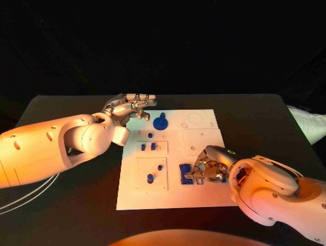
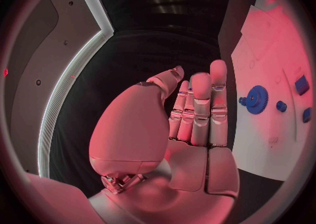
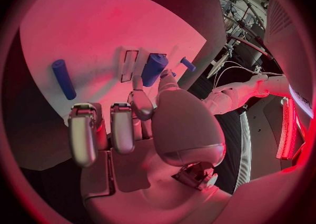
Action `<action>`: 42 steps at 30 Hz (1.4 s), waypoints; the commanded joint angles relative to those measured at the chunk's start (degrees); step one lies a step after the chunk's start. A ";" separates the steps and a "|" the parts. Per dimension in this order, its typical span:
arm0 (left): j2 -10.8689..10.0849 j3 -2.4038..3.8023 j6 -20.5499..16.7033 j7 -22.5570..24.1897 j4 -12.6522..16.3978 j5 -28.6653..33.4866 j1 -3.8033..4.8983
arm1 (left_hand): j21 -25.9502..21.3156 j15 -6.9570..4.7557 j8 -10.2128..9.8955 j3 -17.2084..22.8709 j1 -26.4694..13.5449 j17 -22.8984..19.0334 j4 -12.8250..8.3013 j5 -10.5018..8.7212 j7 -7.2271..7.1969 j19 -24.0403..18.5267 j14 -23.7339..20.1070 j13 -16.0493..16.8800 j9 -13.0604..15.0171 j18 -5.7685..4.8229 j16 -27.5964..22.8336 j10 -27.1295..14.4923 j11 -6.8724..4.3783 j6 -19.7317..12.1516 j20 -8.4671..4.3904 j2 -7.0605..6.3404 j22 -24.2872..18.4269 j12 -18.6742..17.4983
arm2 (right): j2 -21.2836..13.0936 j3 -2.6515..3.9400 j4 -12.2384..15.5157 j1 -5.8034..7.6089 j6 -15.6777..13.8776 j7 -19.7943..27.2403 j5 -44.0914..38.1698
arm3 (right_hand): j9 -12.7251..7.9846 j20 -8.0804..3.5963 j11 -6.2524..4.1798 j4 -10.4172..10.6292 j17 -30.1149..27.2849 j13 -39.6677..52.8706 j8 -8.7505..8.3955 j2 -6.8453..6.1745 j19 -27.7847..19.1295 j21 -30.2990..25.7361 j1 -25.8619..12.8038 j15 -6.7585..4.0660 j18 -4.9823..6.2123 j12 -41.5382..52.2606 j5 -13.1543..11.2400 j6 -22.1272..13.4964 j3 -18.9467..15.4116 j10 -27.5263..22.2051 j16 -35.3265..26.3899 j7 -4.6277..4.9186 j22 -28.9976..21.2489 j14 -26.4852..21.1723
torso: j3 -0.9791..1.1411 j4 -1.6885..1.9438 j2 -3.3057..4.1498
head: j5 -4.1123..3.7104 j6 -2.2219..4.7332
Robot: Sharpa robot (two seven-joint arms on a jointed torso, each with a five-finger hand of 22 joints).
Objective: Assemble the parts on the task board
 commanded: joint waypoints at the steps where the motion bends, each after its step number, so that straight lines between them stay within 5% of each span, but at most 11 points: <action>1: 0.01 0.04 0.94 0.30 0.18 -0.19 0.00 | -0.39 0.31 0.29 0.03 0.08 -0.05 -0.29 0.08 -0.09 -0.07 -0.21 -0.08 -0.03 1.08 0.40 -0.25 -0.11 -0.28 0.50 0.54 -0.08 0.38 | 0.02 -0.01 0.16 -0.10 1.19 0.61 -1.92 | 0.32 -0.22 -0.20 -1.32 1.63 0.31 0.01 -0.01 1.15 -0.25 2.71 -0.40 -0.30 0.33 0.15 -0.34 0.23 0.28 -0.15 -0.10 9.30 3.65 | -0.01 -0.01 0.00 | 0.03 -0.15; 8: -0.02 0.04 0.88 0.30 0.18 -0.19 0.00 | -0.39 0.31 0.29 0.03 0.08 -0.05 -0.29 0.08 -0.09 -0.07 -0.21 -0.08 -0.03 1.08 0.40 -0.25 -0.11 -0.28 0.50 0.54 -0.08 0.38 | 0.29 -0.01 -0.31 -0.14 1.23 0.44 -3.45 | 0.74 -0.26 -0.29 -2.33 1.94 0.68 0.15 0.50 1.32 -0.10 5.03 -0.46 -0.36 0.73 -0.31 -0.09 0.44 0.67 -0.01 -0.15 9.50 3.71 | -0.01 0.04 0.05 | 0.00 -0.28; 19: -0.05 0.04 0.82 0.31 0.20 -0.19 0.00 | -0.39 0.31 0.29 0.03 0.08 -0.05 -0.29 0.08 -0.09 -0.07 -0.21 -0.08 -0.03 1.08 0.40 -0.25 -0.11 -0.28 0.50 0.54 -0.08 0.38 | -0.05 0.00 -0.49 -0.38 -2.03 1.54 -3.57 | 1.21 -0.33 -0.38 -0.92 1.92 1.10 0.30 1.60 1.35 -0.10 3.93 -0.54 -0.37 1.25 0.30 0.25 -0.41 1.21 -0.05 -0.29 9.53 3.71 | 0.02 -0.05 -0.04 | 0.02 -0.27; 26: -0.08 0.04 0.80 0.33 0.14 -0.19 0.00 | -0.39 0.31 0.29 0.03 0.08 -0.05 -0.29 0.08 -0.09 -0.07 -0.21 -0.08 -0.03 1.08 0.40 -0.25 -0.11 -0.28 0.50 0.54 -0.08 0.38 | -4.70 0.28 2.37 -0.03 -4.68 3.29 -0.63 | 1.14 -0.26 -0.12 -0.39 2.04 1.39 -0.62 1.97 1.23 -0.22 4.36 -0.37 -0.33 1.33 2.00 -0.88 -0.95 1.07 -0.01 0.07 9.41 3.73 | -0.02 -0.15 -0.13 | -0.24 -0.15; 36: -0.02 0.03 0.75 0.30 0.13 -0.19 0.00 | -0.39 0.31 0.29 0.03 0.08 -0.05 -0.29 0.08 -0.09 -0.07 -0.21 -0.08 -0.03 1.08 0.40 -0.25 -0.11 -0.28 0.50 0.54 -0.08 0.38 | -12.87 0.34 3.43 1.33 -1.81 2.81 0.10 | 0.82 0.00 0.27 -0.51 1.76 0.53 -1.87 2.57 1.08 -0.38 5.70 -0.04 -0.28 0.03 3.14 -1.77 -1.06 0.32 -0.20 0.55 9.26 3.65 | 0.03 -0.32 -0.13 | -1.19 0.13; 42: 0.05 0.03 0.81 0.28 0.06 -0.19 -0.01 | -0.39 0.31 0.29 0.03 0.08 -0.05 -0.29 0.08 -0.09 -0.07 -0.21 -0.08 -0.03 1.08 0.40 -0.25 -0.11 -0.28 0.50 0.54 -0.08 0.38 | -14.85 0.15 2.29 1.41 -0.91 2.26 -2.34 | 0.79 0.05 0.32 -0.29 1.86 0.61 -1.97 2.67 1.16 -0.31 5.55 0.00 -0.32 0.08 3.30 -1.68 -1.20 0.35 -0.16 0.59 9.36 3.66 | 0.10 -0.43 -0.18 | -1.75 0.33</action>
